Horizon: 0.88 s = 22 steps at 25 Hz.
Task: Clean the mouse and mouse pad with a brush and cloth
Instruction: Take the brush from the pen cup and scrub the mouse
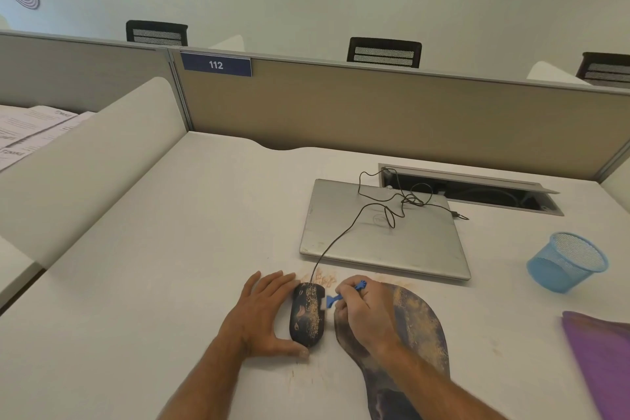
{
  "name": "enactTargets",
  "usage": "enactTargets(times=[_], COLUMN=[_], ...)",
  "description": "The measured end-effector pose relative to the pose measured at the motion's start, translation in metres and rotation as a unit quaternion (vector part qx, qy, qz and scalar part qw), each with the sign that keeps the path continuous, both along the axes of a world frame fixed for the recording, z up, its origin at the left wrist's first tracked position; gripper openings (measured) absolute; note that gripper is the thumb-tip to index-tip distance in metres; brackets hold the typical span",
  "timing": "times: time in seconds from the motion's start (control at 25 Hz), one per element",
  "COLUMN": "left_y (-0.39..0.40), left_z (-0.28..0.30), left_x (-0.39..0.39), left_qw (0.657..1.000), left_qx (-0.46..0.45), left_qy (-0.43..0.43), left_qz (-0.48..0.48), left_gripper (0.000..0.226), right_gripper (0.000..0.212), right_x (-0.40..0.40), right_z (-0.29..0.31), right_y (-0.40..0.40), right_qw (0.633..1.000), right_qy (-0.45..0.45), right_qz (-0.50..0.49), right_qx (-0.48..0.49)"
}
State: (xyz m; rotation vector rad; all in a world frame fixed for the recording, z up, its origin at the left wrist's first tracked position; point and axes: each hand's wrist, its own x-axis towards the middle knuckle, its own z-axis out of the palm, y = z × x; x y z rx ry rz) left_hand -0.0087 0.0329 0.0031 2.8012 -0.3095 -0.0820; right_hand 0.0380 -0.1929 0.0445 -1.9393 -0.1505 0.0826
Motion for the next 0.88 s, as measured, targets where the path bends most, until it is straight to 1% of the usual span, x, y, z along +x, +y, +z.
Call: enactTargets(times=[0.08,0.16,0.24,0.32,0.44,0.6,0.76,0.88], left_y=[0.001,0.0,0.001,0.001,0.0,0.001,0.001,0.001], left_z=[-0.001,-0.003,-0.004,-0.004,-0.005,-0.007,-0.009,-0.01], left_x=[0.0,0.0,0.0,0.001,0.001,0.0,0.001,0.001], left_qw=[1.0,1.0,1.0,1.0,1.0,1.0,0.999,0.999], left_qx=[0.002,0.007,0.004,0.001,-0.003,-0.008,-0.008,-0.009], left_qy=[-0.004,-0.005,-0.008,-0.012,-0.019,-0.026,-0.032,-0.03], left_qz=[0.0,-0.001,-0.001,0.0,-0.001,-0.001,0.001,0.001], left_gripper=[0.129,0.129,0.129,0.129,0.13,0.129,0.129,0.129], right_gripper=[0.023,0.025,0.024,0.024,0.023,0.025,0.026,0.027], right_x=[-0.004,-0.008,-0.01,-0.013,-0.021,-0.024,-0.035,-0.038], right_z=[-0.002,-0.003,-0.006,-0.009,-0.012,-0.012,-0.011,-0.01], right_y=[0.0,-0.002,-0.005,-0.007,-0.008,-0.012,-0.014,-0.017], right_qw=[1.0,1.0,1.0,1.0,0.998,0.999,0.995,0.995], right_qy=[0.008,-0.005,-0.019,-0.014,-0.012,-0.024,-0.03,-0.057], right_qz=[0.011,0.029,0.022,0.019,0.052,0.04,0.092,0.081], right_qx=[0.009,0.0,0.01,0.02,0.011,0.028,-0.005,-0.011])
